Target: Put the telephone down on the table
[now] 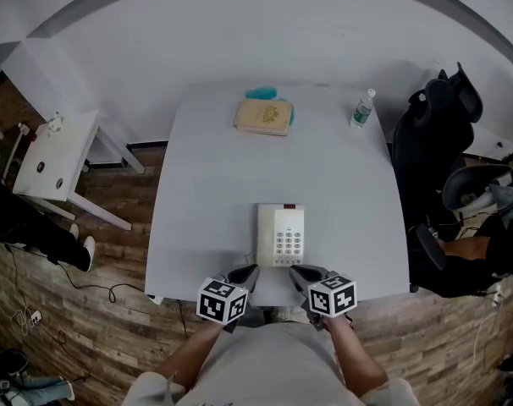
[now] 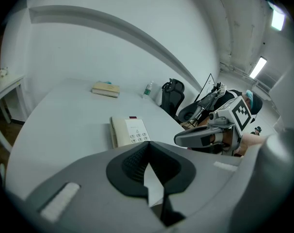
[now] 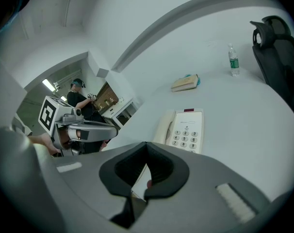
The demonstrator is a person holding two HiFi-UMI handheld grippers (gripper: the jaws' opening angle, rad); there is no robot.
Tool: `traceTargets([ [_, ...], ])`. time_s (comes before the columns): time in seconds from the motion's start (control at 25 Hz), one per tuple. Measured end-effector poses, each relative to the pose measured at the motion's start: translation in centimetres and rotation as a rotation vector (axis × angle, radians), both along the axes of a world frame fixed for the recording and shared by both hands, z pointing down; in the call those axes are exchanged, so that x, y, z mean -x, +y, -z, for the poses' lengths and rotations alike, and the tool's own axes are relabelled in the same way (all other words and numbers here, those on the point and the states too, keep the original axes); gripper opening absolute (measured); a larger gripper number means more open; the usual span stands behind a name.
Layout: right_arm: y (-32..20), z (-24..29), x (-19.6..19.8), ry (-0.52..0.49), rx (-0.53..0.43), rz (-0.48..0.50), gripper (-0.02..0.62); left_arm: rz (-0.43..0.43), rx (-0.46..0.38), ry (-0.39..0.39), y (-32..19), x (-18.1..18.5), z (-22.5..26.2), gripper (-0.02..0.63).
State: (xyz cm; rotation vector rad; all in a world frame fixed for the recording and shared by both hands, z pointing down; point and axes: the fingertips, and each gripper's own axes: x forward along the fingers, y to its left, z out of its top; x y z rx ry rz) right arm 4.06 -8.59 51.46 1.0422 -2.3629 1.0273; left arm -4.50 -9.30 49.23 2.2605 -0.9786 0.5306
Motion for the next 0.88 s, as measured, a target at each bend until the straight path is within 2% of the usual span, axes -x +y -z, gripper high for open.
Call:
traceTargets([
  [0.88, -0.26, -0.28, -0.42, 0.010, 0.006, -0.001, 0.005, -0.023, 0.008, -0.007, -0.05, -0.58, -0.08, 0.015],
])
